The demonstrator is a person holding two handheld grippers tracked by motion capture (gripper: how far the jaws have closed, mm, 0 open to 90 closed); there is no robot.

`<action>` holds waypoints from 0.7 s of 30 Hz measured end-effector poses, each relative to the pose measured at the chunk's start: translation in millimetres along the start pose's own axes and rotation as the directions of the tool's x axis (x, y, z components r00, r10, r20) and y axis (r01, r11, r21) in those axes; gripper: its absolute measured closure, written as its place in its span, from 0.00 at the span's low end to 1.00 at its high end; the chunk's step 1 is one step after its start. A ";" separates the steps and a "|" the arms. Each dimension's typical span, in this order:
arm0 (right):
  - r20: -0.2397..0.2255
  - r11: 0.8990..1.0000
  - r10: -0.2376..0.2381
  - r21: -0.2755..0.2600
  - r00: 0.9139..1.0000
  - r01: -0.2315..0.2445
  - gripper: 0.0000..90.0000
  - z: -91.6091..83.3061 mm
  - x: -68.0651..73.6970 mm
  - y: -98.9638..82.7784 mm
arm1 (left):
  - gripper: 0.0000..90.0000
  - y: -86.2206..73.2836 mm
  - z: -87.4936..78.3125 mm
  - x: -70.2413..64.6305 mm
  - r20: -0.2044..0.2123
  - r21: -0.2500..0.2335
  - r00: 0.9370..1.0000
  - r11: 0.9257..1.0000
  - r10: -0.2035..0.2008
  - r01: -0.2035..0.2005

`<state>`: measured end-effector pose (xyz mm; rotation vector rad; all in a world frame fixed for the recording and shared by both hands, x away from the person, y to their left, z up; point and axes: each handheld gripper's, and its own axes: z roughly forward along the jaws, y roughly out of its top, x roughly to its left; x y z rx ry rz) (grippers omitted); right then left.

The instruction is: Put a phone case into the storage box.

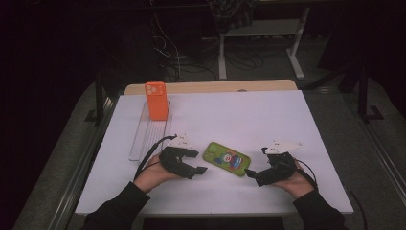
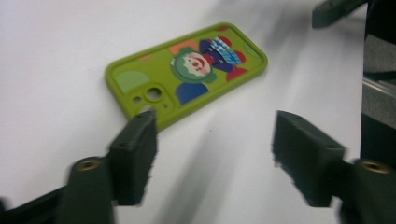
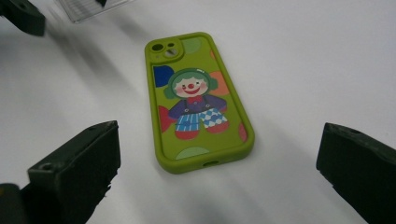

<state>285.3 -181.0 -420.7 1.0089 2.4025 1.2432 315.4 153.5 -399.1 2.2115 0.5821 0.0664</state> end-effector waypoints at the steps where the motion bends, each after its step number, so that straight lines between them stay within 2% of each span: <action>1: -0.002 1.000 0.002 0.008 1.000 -0.002 0.00 0.4 0.9 0.5 | 0.22 0.0 -2.0 0.0 -0.011 -0.013 1.000 1.000 0.006 -0.007; 3: -0.003 1.000 -0.004 0.020 1.000 0.004 0.00 1.0 1.9 2.2 | 0.15 0.0 -4.5 0.7 -0.020 -0.027 1.000 1.000 0.008 -0.009; 5: -0.004 0.999 0.020 0.029 1.000 -0.020 0.00 0.6 2.7 4.2 | 0.10 -1.0 -5.7 2.5 -0.031 -0.036 1.000 0.999 0.006 -0.007; 7: -0.011 0.999 0.019 0.039 1.000 -0.019 0.00 0.4 3.4 5.6 | 0.03 -1.8 -7.3 4.1 -0.040 -0.031 0.999 1.000 0.003 -0.004; 11: 0.001 0.999 0.011 0.051 1.000 -0.011 0.00 0.5 5.3 8.0 | 0.01 -3.0 -9.8 8.0 -0.033 -0.031 0.999 0.999 0.013 -0.014; 14: -0.010 0.998 0.015 0.063 1.000 -0.014 0.00 0.9 5.0 11.5 | 0.00 -2.4 -9.6 7.0 -0.028 -0.031 1.000 1.000 0.000 -0.001; 21: -0.040 0.997 0.013 0.072 0.999 -0.010 0.00 3.8 3.0 24.3 | 0.00 -2.6 -8.7 8.5 -0.036 -0.020 0.999 1.000 0.010 -0.011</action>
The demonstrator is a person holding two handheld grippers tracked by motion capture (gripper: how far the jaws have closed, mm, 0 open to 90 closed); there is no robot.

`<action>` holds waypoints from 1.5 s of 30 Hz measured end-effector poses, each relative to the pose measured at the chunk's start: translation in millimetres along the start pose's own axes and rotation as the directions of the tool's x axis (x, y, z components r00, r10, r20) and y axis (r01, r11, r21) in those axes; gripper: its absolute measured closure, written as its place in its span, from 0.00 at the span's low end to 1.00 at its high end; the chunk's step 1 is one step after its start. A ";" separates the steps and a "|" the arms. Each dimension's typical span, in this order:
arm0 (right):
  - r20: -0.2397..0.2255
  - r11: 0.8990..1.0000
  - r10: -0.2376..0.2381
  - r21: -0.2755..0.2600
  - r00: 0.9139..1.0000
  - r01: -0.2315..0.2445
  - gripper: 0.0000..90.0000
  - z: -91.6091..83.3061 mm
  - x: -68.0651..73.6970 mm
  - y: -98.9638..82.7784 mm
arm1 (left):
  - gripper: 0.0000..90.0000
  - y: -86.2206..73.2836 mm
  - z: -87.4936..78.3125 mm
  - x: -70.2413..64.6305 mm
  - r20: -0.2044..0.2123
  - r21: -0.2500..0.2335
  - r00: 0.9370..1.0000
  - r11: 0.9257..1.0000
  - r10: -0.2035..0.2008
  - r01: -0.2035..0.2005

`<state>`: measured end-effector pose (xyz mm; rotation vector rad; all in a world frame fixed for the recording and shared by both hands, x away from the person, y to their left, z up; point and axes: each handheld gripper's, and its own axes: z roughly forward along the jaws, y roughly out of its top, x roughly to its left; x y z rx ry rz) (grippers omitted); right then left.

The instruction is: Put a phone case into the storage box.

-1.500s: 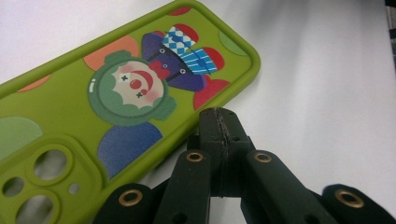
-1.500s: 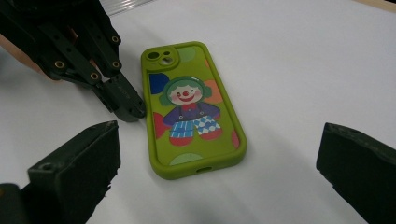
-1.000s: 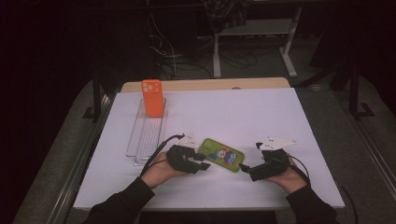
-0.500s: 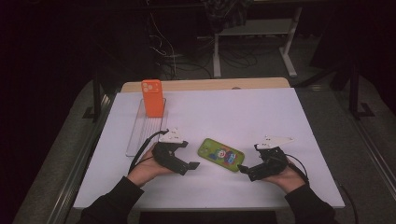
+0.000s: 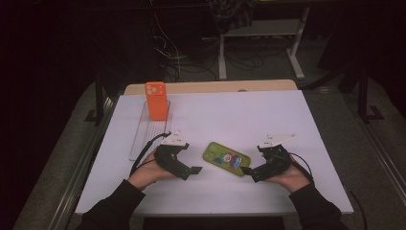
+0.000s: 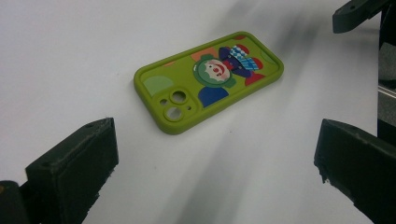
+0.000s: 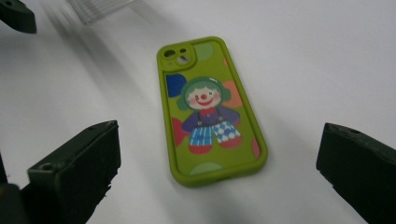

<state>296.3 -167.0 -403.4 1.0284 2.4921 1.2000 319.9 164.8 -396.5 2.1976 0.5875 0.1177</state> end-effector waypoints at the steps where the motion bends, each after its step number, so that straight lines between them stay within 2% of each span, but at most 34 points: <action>1: -0.008 1.000 0.000 0.003 1.000 0.000 0.00 0.8 0.0 2.8 | 0.00 -0.1 0.2 0.3 -0.001 -0.001 1.000 1.000 -0.001 0.001; 5: -0.029 1.000 -0.011 -0.019 1.000 0.011 0.00 3.9 -1.3 15.1 | 0.00 -0.1 -0.6 1.0 -0.004 -0.009 1.000 1.000 -0.015 0.015; 12: -0.047 0.999 -0.046 -0.027 0.998 0.045 0.00 14.8 0.7 36.8 | 0.00 0.1 -1.0 0.3 -0.009 -0.011 1.000 1.000 -0.017 0.016; 23: -0.076 0.997 -0.058 -0.048 0.995 0.054 0.00 35.2 -2.9 61.8 | 0.00 -0.3 -0.3 -0.6 -0.010 -0.011 1.000 1.000 -0.021 0.021; 27: -0.085 0.998 -0.061 -0.023 0.994 0.060 0.00 38.4 -3.9 62.5 | 0.00 -0.3 -1.6 1.2 -0.015 -0.011 1.000 1.000 -0.012 0.012; 29: -0.075 0.997 -0.077 0.001 0.994 0.077 0.00 39.5 -4.5 60.9 | 0.00 -0.5 -1.7 1.3 -0.015 -0.014 1.000 1.000 -0.015 0.015; 34: -0.073 0.996 -0.076 0.042 0.994 0.079 0.00 41.3 -5.5 58.2 | 0.00 -0.6 -0.9 1.2 -0.014 -0.010 1.000 1.000 -0.016 0.016; 35: -0.071 0.994 -0.090 0.048 0.993 0.093 0.00 42.6 -6.2 57.5 | 0.00 -0.6 -0.8 1.1 -0.015 -0.011 1.000 1.000 -0.016 0.016; 45: -0.067 0.986 -0.094 0.134 0.993 0.102 0.00 57.6 -7.3 45.6 | 0.00 -1.5 -0.7 1.0 -0.011 -0.012 0.999 0.999 -0.033 0.032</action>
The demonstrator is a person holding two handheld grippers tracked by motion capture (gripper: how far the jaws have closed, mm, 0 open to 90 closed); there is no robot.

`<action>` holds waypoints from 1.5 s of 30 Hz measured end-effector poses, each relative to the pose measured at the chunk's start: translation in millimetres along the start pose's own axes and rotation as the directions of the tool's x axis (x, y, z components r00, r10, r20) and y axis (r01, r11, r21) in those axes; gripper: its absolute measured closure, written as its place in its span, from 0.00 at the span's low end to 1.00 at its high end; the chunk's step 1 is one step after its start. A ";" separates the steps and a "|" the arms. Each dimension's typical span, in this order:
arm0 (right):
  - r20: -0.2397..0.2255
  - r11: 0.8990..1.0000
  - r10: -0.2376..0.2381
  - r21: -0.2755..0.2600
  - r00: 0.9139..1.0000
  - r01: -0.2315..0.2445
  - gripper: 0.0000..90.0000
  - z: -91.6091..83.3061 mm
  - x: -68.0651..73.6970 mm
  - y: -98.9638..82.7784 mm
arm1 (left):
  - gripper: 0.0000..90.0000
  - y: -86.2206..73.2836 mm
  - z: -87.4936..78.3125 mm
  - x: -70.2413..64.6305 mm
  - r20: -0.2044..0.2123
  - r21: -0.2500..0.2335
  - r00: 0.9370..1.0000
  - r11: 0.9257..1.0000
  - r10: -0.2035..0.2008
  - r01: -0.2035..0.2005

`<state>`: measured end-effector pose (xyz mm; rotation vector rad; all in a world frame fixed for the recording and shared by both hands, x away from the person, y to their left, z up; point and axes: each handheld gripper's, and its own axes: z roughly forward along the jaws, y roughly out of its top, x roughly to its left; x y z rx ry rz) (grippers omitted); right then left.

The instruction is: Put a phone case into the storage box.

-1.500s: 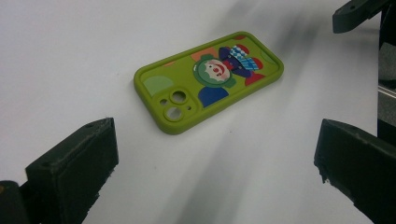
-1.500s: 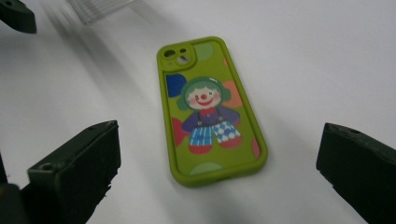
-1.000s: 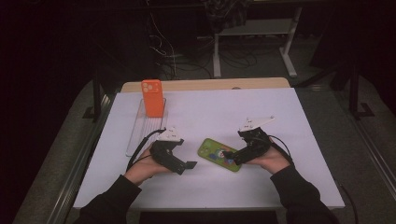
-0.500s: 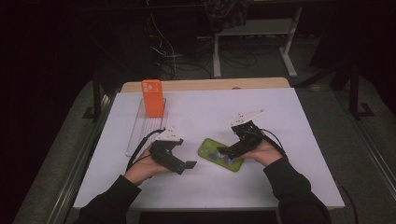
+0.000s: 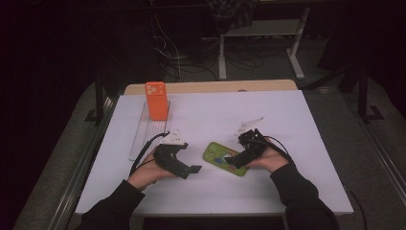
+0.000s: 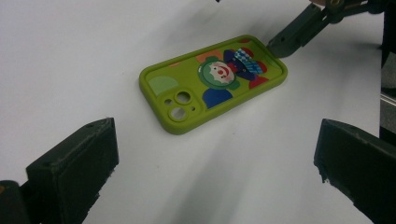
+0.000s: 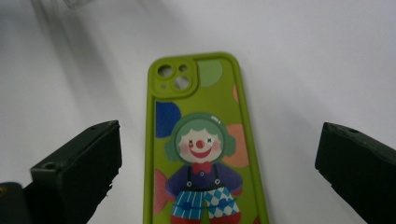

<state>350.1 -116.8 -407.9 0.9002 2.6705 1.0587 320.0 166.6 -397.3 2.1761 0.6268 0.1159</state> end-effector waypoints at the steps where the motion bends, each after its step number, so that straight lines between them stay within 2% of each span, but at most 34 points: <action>1: -0.003 1.000 -0.006 0.008 1.000 0.006 0.00 1.4 0.0 -0.8 | 0.00 -0.1 0.2 -0.3 -0.002 -0.002 1.000 1.000 -0.003 0.003; 7: -0.008 0.998 -0.031 0.055 0.999 0.032 0.01 11.0 3.6 -4.2 | 0.00 0.0 0.7 -0.7 -0.003 0.002 1.000 1.000 0.003 -0.003; 11: 0.000 0.994 -0.067 0.092 0.998 0.067 0.01 17.4 5.6 -6.3 | 0.00 0.1 0.8 -0.6 -0.001 0.003 1.000 1.000 0.008 -0.008; 15: 0.008 0.990 -0.097 0.101 0.995 0.096 0.03 23.2 5.6 -8.3 | 0.00 0.1 0.6 -0.6 -0.003 0.002 1.000 1.000 0.006 -0.006; 16: 0.006 0.990 -0.092 0.107 0.996 0.091 0.04 24.4 6.4 -8.9 | 0.00 0.1 0.6 -0.6 -0.001 0.003 1.000 1.000 0.005 -0.005; 17: 0.012 0.987 -0.116 0.111 0.993 0.114 0.04 25.9 5.0 -9.4 | 0.00 0.1 0.8 -0.7 -0.001 0.001 1.000 1.000 0.005 -0.005; 21: 0.002 0.985 -0.109 0.132 0.994 0.108 0.05 28.6 7.5 -11.1 | 0.00 0.0 1.3 -1.1 0.001 0.004 1.000 1.000 0.006 -0.006; 22: 0.012 0.983 -0.123 0.135 0.992 0.121 0.06 29.6 7.0 -11.4 | 0.00 0.0 1.3 -1.1 0.001 0.004 1.000 1.000 0.006 -0.006; 30: 0.015 0.978 -0.136 0.163 0.991 0.132 0.11 34.2 8.2 -13.8 | 0.00 0.0 0.9 -0.6 -0.001 0.004 1.000 1.000 0.004 -0.004; 41: 0.007 0.979 -0.141 0.148 0.990 0.138 0.15 33.9 7.9 -17.1 | 0.00 -0.1 0.9 -0.3 -0.002 0.002 1.000 1.000 0.002 -0.002; 43: 0.002 0.981 -0.132 0.145 0.991 0.131 0.16 33.5 8.3 -17.5 | 0.00 0.0 0.9 0.0 -0.002 0.002 1.000 1.000 0.019 -0.019; 45: 0.001 0.981 -0.132 0.142 0.991 0.131 0.16 33.3 7.7 -17.9 | 0.00 -0.2 1.8 -0.7 -0.005 0.000 1.000 1.000 0.016 -0.016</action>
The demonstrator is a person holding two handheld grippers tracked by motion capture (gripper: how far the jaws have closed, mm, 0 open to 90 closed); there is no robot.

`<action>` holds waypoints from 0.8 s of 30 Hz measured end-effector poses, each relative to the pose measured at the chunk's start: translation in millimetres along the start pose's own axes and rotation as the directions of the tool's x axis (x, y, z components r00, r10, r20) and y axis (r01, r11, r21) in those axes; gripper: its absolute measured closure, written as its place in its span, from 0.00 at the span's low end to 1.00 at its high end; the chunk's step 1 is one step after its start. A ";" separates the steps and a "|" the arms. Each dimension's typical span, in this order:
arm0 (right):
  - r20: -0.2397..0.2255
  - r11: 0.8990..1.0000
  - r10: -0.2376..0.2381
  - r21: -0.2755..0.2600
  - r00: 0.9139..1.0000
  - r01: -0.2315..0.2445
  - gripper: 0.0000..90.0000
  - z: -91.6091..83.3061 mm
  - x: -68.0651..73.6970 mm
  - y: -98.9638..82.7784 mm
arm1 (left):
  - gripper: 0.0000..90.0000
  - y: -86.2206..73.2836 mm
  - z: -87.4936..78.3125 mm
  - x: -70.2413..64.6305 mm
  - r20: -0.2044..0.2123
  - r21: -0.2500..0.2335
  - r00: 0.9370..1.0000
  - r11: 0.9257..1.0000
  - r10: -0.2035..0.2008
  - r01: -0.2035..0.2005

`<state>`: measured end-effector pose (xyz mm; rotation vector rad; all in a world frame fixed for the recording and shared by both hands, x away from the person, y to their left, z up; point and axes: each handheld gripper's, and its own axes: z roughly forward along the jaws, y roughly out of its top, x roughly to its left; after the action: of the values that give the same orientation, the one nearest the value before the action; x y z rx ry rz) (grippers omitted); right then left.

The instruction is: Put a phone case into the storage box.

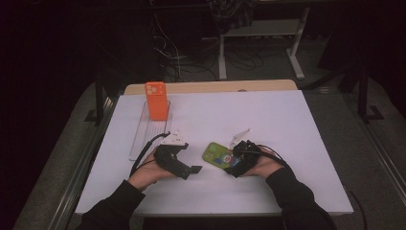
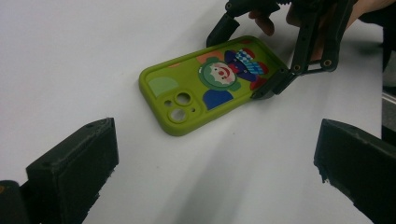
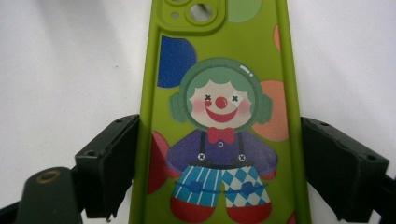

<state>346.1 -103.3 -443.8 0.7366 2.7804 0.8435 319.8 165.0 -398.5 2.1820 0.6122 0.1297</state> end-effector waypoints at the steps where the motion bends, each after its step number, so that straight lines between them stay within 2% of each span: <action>1: -0.001 1.000 0.000 0.001 1.000 0.000 0.16 -0.1 0.1 0.0 | 0.00 -0.1 0.3 0.2 0.000 0.003 1.000 1.000 0.001 -0.001; 8: -0.020 1.000 0.009 -0.001 1.000 -0.009 0.17 -1.4 -1.9 0.0 | 0.00 0.8 1.5 2.8 0.014 -0.009 1.000 1.000 -0.017 0.017; 10: -0.038 1.000 0.018 -0.002 0.999 -0.018 0.17 -3.0 -3.9 -0.1 | 0.00 2.1 1.0 4.1 0.012 -0.009 1.000 1.000 -0.005 0.005; 13: -0.040 1.000 0.006 0.003 0.999 -0.006 0.16 -5.9 -6.8 0.3 | 0.00 6.3 0.4 4.3 0.032 -0.024 0.999 1.000 0.006 -0.005; 16: -0.065 1.000 0.003 -0.014 0.998 -0.003 0.16 -11.5 -9.7 2.6 | 0.00 14.0 0.0 4.4 0.068 -0.015 0.997 0.999 0.034 -0.033; 19: -0.070 0.999 -0.041 -0.009 0.997 0.040 0.17 -18.4 -12.7 7.2 | 0.00 23.4 -1.8 4.8 0.079 -0.016 0.995 0.998 0.065 -0.064; 20: -0.079 0.999 -0.043 -0.005 0.996 0.042 0.17 -20.7 -12.9 8.4 | 0.00 26.9 -2.3 5.8 0.085 -0.016 0.993 0.997 0.079 -0.078; 22: -0.090 0.997 -0.076 -0.004 0.993 0.076 0.17 -25.9 -14.6 12.4 | 0.00 34.4 -2.5 8.0 0.117 -0.021 0.987 0.994 0.109 -0.107; 24: -0.102 0.995 -0.101 -0.006 0.990 0.100 0.17 -31.2 -17.0 16.8 | 0.00 40.5 -1.8 10.1 0.129 -0.020 0.983 0.992 0.128 -0.127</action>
<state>359.3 -114.7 -408.5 0.5626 2.8779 0.8870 343.7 149.8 -367.8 2.1983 0.3970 0.0574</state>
